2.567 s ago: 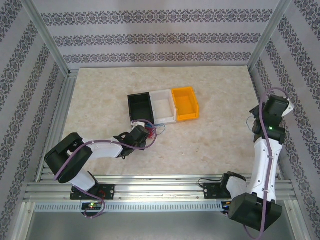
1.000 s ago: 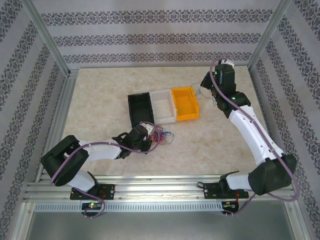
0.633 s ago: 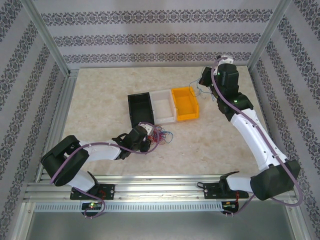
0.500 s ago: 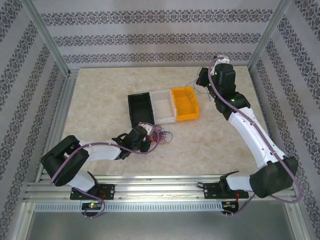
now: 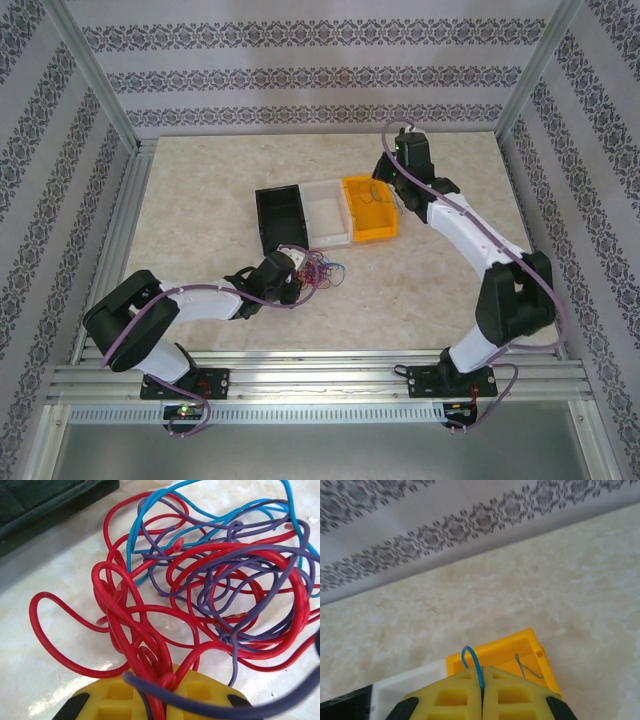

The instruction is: Untangle the cables

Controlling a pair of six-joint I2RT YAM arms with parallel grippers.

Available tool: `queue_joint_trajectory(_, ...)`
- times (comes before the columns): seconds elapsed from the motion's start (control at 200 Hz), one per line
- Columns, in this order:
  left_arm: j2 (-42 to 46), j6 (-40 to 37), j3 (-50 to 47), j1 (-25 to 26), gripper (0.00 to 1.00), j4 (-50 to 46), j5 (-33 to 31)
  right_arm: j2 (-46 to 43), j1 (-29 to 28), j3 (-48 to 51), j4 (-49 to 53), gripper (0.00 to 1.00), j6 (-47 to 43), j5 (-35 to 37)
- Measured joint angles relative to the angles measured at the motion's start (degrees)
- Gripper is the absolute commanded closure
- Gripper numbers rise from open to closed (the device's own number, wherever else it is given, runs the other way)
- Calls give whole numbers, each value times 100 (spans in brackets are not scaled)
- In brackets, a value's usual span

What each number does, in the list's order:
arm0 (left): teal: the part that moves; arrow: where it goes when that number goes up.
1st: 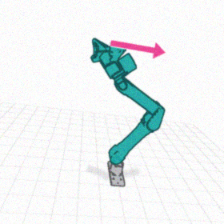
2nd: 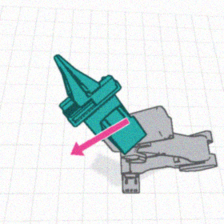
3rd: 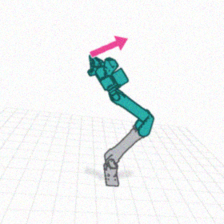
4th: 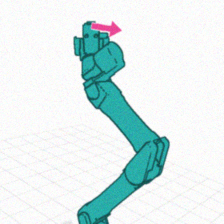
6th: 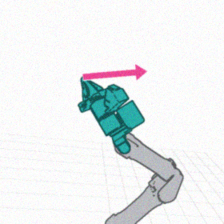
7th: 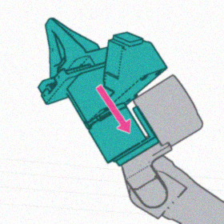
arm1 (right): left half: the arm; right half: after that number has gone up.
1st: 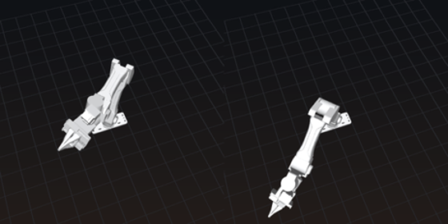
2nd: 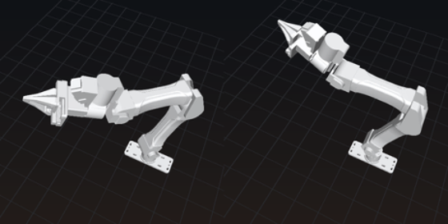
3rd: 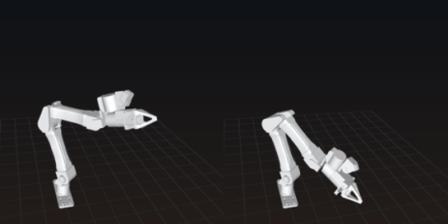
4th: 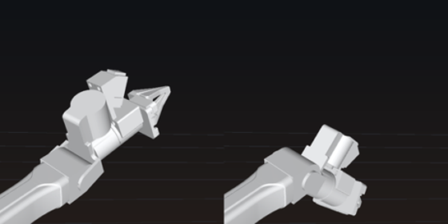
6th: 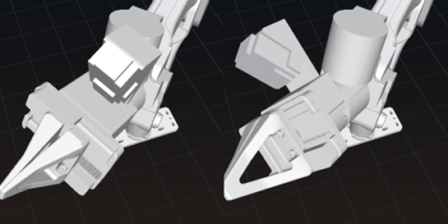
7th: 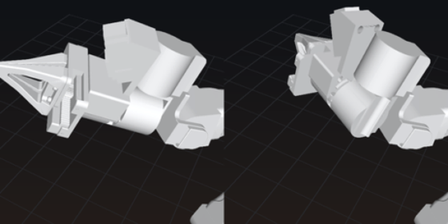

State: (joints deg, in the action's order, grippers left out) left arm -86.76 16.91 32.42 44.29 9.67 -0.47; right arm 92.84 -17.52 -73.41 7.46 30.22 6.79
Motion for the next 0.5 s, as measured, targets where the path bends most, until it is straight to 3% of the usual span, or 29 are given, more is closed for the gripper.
queue_joint_trajectory(0.5, -166, -2, 293, 0, 100, -286, 2, 1622, 0, -754, -26, 100, 503, 26)
